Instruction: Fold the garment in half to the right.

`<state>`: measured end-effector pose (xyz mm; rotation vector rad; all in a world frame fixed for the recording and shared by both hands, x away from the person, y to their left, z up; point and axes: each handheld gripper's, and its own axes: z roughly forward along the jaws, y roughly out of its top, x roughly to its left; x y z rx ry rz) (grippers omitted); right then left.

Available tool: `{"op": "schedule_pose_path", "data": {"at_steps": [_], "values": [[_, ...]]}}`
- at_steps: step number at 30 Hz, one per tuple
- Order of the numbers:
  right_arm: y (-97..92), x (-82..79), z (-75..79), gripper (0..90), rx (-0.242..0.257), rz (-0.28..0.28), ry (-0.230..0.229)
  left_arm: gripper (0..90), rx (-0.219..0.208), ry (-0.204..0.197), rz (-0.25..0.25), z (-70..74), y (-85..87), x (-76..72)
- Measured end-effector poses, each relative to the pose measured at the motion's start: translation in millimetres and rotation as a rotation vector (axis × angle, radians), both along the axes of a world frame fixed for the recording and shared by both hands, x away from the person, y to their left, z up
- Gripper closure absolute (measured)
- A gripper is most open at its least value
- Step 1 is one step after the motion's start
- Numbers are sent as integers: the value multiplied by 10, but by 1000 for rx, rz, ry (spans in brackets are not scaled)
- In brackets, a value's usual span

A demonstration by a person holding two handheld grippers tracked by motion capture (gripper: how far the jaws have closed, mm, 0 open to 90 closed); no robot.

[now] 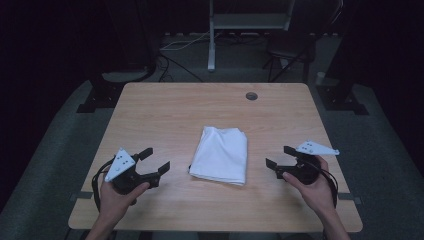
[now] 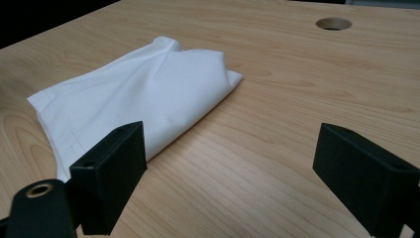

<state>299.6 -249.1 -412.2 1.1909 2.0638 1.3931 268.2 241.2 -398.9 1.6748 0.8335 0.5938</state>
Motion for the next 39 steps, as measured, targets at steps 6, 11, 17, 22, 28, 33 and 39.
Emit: {"op": "schedule_pose_path", "data": {"at_steps": [6,11,17,22,28,33,39], "values": [[-144,-75,-3,127,8,-36,-11,211,-21,-6,36,4,117,-27],[-246,-135,2,127,23,-68,-27,211,-24,-18,61,17,215,-56],[-351,-195,-19,127,38,-104,-41,211,-37,-18,94,-15,327,-92],[-445,-239,-43,127,50,-143,-55,211,-42,-13,128,-61,462,-114],[-520,-270,-56,127,59,-190,-79,211,-38,-14,165,-102,566,-130],[-565,-288,-86,127,52,-212,-86,211,-40,-10,195,-150,635,-120],[-630,-323,-142,127,56,-247,-90,211,-27,-4,219,-218,666,-87]]}}
